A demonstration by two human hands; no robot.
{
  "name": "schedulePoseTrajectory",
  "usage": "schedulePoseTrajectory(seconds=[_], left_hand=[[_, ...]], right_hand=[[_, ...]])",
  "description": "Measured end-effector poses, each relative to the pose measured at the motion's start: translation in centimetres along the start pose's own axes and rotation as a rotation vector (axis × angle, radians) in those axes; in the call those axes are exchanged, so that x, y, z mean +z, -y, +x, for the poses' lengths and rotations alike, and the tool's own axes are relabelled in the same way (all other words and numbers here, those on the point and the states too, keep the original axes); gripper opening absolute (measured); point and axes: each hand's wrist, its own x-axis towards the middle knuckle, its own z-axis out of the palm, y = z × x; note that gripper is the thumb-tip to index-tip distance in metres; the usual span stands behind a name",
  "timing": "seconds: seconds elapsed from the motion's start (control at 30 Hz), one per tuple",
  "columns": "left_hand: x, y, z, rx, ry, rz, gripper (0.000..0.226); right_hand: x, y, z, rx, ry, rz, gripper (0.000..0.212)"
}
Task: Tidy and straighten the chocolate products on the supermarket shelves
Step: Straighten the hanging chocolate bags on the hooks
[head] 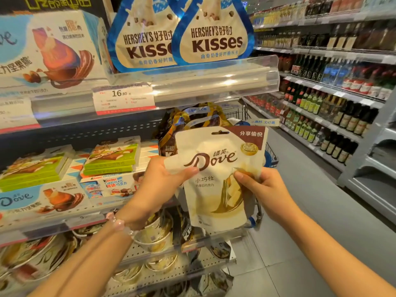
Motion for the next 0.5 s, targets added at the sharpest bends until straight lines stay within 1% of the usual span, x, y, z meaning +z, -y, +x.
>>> schedulePoseTrajectory(seconds=[0.07,0.13,0.17,0.23,0.27,0.3,0.33,0.4,0.43,0.5], left_hand=[[-0.3,-0.2,0.1,0.015,-0.025,0.011,0.020],[-0.7,-0.3,0.0,0.042,-0.034,0.012,0.023],[-1.0,-0.4,-0.1,0.055,-0.039,0.013,0.026],[-1.7,-0.5,-0.4,0.066,-0.065,0.032,0.028],[-2.2,-0.5,-0.5,0.066,-0.079,0.045,0.026],[-2.6,-0.5,-0.6,0.062,-0.089,0.057,0.024],[-3.1,-0.5,-0.7,0.053,-0.095,0.071,0.022],[-3.8,-0.4,-0.8,0.027,-0.104,0.114,0.020],[-4.0,-0.4,-0.9,0.013,-0.113,0.130,0.020],[-4.3,-0.4,-1.2,-0.011,-0.126,0.139,0.021]], right_hand=[[-0.4,0.3,0.2,-0.012,0.007,-0.001,0.027],[-1.0,0.5,0.5,-0.088,-0.031,-0.099,0.033],[-1.5,0.4,0.7,-0.144,-0.097,-0.196,0.035],[-2.7,0.1,1.5,-0.250,-0.307,-0.426,0.041],[-3.4,-0.1,2.1,-0.268,-0.401,-0.527,0.047],[-4.1,-0.3,2.7,-0.247,-0.450,-0.616,0.055],[-4.7,-0.5,3.4,-0.193,-0.449,-0.697,0.062],[-5.6,-1.1,4.8,-0.052,-0.340,-0.782,0.074],[-5.7,-1.3,5.5,0.002,-0.272,-0.783,0.077],[-5.6,-1.9,6.5,0.042,-0.183,-0.771,0.081]])
